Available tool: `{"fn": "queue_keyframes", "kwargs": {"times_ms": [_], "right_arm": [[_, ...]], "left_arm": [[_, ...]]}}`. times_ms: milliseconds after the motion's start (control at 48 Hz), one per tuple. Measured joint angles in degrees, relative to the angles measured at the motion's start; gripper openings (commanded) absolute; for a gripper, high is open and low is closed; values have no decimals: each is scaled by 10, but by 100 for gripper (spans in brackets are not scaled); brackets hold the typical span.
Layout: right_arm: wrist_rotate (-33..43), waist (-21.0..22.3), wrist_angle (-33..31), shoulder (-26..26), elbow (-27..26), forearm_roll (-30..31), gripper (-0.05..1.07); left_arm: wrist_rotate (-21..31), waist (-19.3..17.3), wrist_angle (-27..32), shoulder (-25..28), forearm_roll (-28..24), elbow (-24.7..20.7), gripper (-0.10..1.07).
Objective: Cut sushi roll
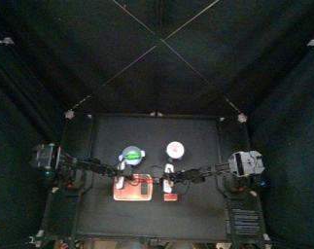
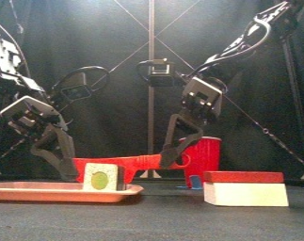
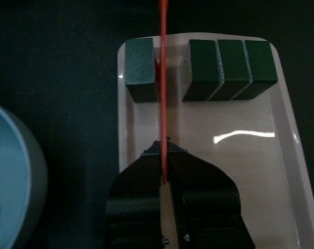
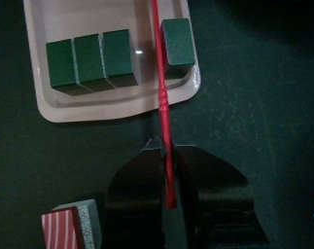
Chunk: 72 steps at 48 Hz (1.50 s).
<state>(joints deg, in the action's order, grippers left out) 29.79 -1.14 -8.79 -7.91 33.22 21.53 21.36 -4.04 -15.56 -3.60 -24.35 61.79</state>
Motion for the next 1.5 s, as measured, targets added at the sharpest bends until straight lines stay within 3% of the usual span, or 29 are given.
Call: {"fn": "queue_keyframes", "kwargs": {"times_ms": [292,604,1500], "right_arm": [[0,-10,-3,30,1,17,42],[0,-33,-1,46,5,23,42],[3,-53,7,42,23,5,42]], "left_arm": [[-1,12,1,-36,0,1,34],[0,65,1,-75,-1,15,34],[0,81,-1,-48,-7,8,34]]}}
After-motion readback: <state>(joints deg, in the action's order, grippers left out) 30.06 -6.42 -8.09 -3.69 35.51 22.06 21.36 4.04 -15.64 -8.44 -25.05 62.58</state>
